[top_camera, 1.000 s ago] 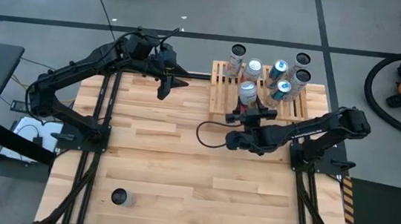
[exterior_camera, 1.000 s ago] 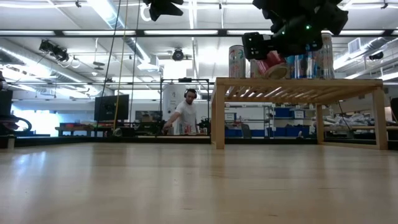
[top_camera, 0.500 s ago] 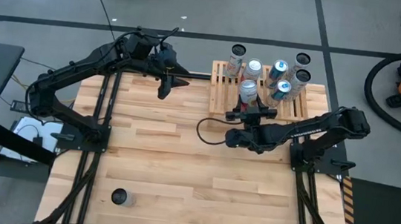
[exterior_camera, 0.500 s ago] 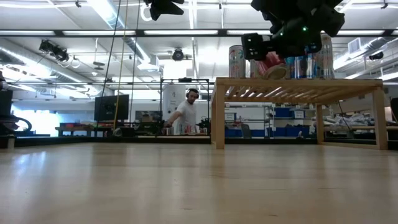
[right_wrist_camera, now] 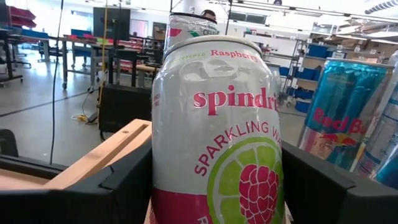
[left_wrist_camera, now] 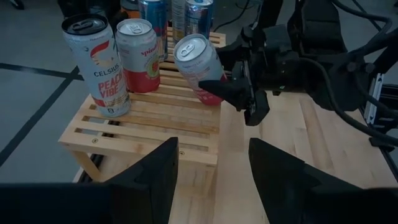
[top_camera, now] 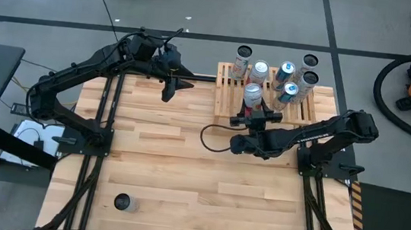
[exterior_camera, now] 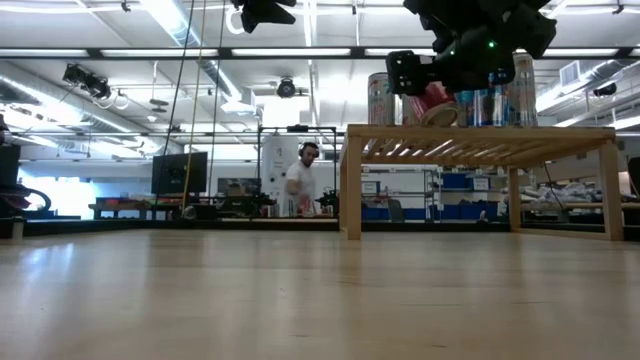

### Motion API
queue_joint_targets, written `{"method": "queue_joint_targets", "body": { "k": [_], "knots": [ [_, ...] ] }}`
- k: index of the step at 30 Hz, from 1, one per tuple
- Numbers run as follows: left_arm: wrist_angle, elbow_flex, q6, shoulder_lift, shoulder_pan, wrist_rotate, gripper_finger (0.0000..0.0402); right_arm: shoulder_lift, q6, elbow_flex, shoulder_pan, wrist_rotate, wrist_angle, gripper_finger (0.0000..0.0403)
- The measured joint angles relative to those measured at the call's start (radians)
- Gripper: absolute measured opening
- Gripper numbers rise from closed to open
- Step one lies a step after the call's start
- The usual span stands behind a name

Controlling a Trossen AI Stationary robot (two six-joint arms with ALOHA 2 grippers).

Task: Place canned beverage on shelf
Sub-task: Put the pink-white soda can on the shelf aligned with the other pink-white soda can

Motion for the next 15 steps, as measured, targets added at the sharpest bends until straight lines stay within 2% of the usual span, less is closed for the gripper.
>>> {"method": "queue_joint_targets", "body": {
  "k": [9,15],
  "knots": [
    [-0.002,0.0,0.0,0.0,0.0,0.0,0.0197,-0.001,0.036,-0.021,0.0,0.016,0.005,0.0295],
    [-0.003,0.0,0.001,0.0,0.0,0.0,0.0197,0.001,-0.005,-0.023,0.0,0.021,0.033,0.0294]
  ]
}}
